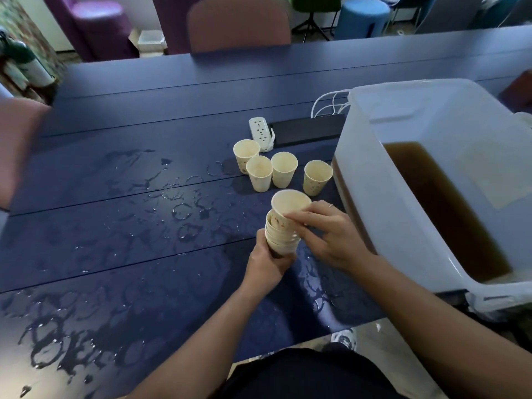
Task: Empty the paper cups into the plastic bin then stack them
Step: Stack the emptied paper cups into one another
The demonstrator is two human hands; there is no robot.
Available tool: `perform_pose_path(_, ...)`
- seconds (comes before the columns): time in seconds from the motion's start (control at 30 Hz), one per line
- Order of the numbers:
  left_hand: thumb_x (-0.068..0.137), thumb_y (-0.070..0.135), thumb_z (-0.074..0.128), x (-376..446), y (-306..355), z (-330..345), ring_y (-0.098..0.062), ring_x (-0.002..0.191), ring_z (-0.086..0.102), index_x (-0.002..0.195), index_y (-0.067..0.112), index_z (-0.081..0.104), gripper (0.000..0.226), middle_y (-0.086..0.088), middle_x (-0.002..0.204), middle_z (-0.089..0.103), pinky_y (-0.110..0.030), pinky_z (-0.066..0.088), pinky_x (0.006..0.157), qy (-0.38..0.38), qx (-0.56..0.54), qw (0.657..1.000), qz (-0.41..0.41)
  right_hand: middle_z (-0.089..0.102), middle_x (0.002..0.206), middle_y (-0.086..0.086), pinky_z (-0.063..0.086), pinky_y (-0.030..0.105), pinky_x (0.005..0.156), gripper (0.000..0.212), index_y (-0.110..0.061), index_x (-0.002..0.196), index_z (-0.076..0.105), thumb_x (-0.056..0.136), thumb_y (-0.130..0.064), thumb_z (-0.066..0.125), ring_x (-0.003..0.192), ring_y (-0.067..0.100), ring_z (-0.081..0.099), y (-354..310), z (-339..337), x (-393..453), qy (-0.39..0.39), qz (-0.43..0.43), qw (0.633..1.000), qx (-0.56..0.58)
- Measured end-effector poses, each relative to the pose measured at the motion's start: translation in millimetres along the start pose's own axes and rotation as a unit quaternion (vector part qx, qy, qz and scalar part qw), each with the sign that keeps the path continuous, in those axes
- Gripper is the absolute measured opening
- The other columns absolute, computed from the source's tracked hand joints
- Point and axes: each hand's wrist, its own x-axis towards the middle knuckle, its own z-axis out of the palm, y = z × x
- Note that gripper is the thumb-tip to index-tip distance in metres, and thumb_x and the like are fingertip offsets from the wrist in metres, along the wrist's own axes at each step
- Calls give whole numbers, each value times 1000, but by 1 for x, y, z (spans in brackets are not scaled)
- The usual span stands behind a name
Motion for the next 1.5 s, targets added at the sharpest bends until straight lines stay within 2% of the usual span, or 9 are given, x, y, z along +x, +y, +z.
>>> perform_pose_path(0.27, 79, 22, 83, -4, -5, -8, -13, 88, 64, 118, 29, 46, 55, 8, 98, 67, -29, 53, 73, 14, -20, 999, -29, 63, 89, -22, 37, 22, 70, 24, -30, 118, 73, 96, -34, 66, 75, 12, 50, -4, 7, 14, -154, 76, 985, 0)
perform_pose_path(0.37, 78, 24, 82, -7, -1, -14, -3, 87, 62, 115, 30, 44, 54, 16, 96, 64, -21, 47, 70, 26, -9, 999, -37, 69, 93, -11, 49, 29, 70, 25, -25, 118, 73, 97, -35, 62, 78, 14, 59, -4, 3, 33, -69, 152, 983, 70)
perform_pose_path(0.47, 77, 24, 82, -9, -1, -20, -6, 87, 62, 113, 29, 44, 52, 17, 97, 64, -24, 48, 72, 32, -13, 998, -46, 72, 106, -3, 53, 37, 87, 23, -19, 114, 75, 98, -27, 62, 90, 14, 63, 17, 7, 55, -11, 242, 970, -13)
perform_pose_path(0.63, 78, 23, 81, -18, -6, -27, -1, 88, 61, 114, 31, 45, 52, 16, 101, 65, -16, 48, 70, 28, -24, 998, -58, 38, 157, 2, 43, 40, 106, 37, -21, 133, 63, 97, -22, 57, 130, 31, 50, 64, 15, 75, -161, 321, 916, -177)
perform_pose_path(0.83, 79, 22, 80, -29, -10, -32, 0, 92, 60, 123, 28, 45, 57, 19, 105, 62, -9, 44, 68, 26, -14, 997, -65, 50, 139, 9, 48, 42, 92, 39, -18, 131, 59, 92, -20, 55, 118, 37, 51, 96, 18, 75, -266, 338, 865, -259)
perform_pose_path(1.07, 79, 23, 81, -30, -18, -33, -9, 99, 61, 126, 26, 45, 59, 14, 110, 63, -23, 49, 78, 31, -15, 997, -74, 66, 113, 10, 51, 41, 81, 24, -19, 115, 71, 98, -18, 53, 100, 35, 62, 81, 18, 65, -62, 303, 928, -207)
perform_pose_path(1.3, 81, 23, 80, -20, -10, -26, -5, 95, 59, 123, 29, 43, 56, 19, 106, 60, -14, 45, 71, 14, -9, 997, -74, 68, 102, -3, 50, 23, 77, 28, -25, 122, 64, 94, -19, 67, 86, 13, 62, 39, 8, 59, 61, 217, 972, -67)
perform_pose_path(1.4, 78, 24, 80, -15, -10, -20, -13, 96, 62, 118, 29, 45, 53, 15, 105, 63, -28, 54, 80, 13, -14, 997, -79, 64, 96, -8, 45, 13, 73, 28, -18, 121, 70, 93, -15, 70, 79, 10, 55, 15, 3, 53, 107, 128, 985, -46)
perform_pose_path(1.5, 72, 31, 79, -9, -9, -14, -18, 91, 66, 110, 34, 46, 50, 10, 98, 66, -43, 59, 83, 11, -24, 996, -85, 70, 95, 2, 50, 24, 71, 27, -11, 115, 73, 89, -8, 73, 78, 18, 58, -3, -3, 45, 117, 33, 992, -38)
